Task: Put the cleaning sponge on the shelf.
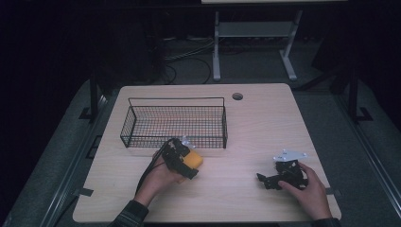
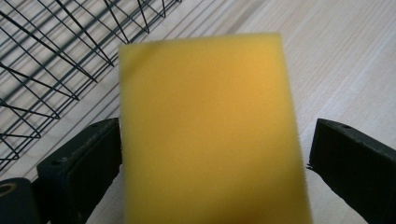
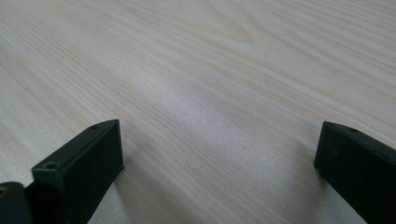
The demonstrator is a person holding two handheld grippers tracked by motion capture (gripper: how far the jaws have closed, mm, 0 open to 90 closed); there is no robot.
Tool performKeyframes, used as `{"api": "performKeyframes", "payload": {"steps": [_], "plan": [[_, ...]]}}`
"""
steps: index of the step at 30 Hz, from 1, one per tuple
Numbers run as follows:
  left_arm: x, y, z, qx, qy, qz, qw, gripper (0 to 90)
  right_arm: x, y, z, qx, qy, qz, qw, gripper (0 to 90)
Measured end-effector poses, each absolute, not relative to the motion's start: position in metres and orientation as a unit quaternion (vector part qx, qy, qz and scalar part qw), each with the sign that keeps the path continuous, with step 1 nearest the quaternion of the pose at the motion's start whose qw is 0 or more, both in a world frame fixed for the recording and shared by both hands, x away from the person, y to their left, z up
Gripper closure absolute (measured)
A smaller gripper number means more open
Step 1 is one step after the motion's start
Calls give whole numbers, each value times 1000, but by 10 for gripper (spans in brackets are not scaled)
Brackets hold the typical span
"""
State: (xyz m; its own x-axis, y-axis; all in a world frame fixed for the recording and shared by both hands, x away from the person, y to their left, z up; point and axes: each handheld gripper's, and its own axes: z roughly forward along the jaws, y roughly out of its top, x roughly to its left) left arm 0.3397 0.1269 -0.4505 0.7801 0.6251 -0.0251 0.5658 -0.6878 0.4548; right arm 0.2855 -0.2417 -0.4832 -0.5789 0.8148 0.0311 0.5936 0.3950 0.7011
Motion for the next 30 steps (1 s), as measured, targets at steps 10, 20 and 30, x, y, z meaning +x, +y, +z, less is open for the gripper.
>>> {"api": "performKeyframes", "payload": {"steps": [10,20,30], "plan": [[339,130,-451,916,327,72,221,155,285,-242,-483,430,820,343,161,4],[339,135,-449,916,325,67,225,220,285,-242,-483,430,819,343,161,4],[336,139,-445,915,324,59,232,223,285,-242,-483,431,819,343,160,4]]}}
